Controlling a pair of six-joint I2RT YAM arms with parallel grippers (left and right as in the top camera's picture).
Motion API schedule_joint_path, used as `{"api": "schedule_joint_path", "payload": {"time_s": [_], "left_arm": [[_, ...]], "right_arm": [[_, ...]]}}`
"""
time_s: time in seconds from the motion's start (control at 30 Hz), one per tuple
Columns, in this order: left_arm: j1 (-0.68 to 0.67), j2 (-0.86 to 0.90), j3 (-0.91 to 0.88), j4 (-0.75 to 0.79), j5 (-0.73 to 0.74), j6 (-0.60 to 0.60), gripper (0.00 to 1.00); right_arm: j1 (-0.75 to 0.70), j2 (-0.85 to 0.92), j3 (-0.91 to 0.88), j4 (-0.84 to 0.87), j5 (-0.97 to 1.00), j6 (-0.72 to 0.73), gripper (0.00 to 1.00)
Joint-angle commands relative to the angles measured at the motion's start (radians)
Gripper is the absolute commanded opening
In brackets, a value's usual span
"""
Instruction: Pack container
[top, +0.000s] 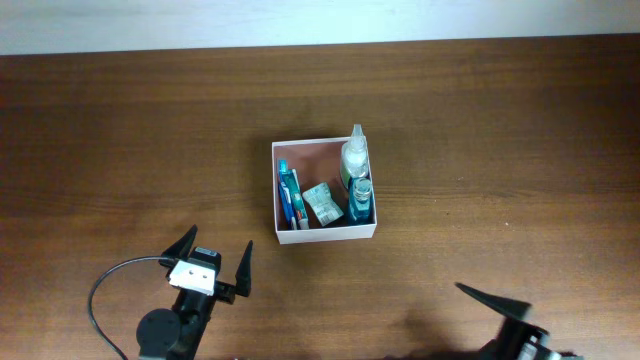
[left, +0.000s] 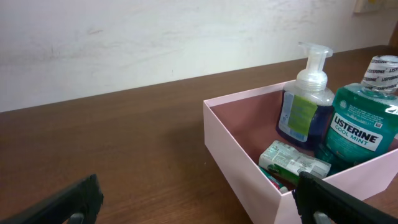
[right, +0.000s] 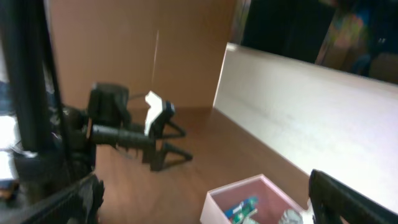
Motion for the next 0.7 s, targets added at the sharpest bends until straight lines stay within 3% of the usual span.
{"api": "schedule_joint_path", "payload": {"time_s": [0.0,0.13,0.4,0.67], "left_arm": [[0.002,-0.006,-0.009,0.003,0.011,0.019,0.99],[0.002,-0.006,-0.009,0.003,0.011,0.019,0.99],[0.002,-0.006,-0.009,0.003,0.011,0.019,0.99],[0.002,-0.006,-0.009,0.003,0.011,0.019,1.00]], "right_arm": [[0.005,-0.003,-0.104,0.076,0.026,0.060,0.98],[0.005,-0.003,-0.262,0.228,0.154,0.206,0.98],[0.005,-0.003,-0.423,0.346,0.349,0.206,0.98],[0.005,-0.003,-0.530,0.388,0.354,0.206,0.98]]}}
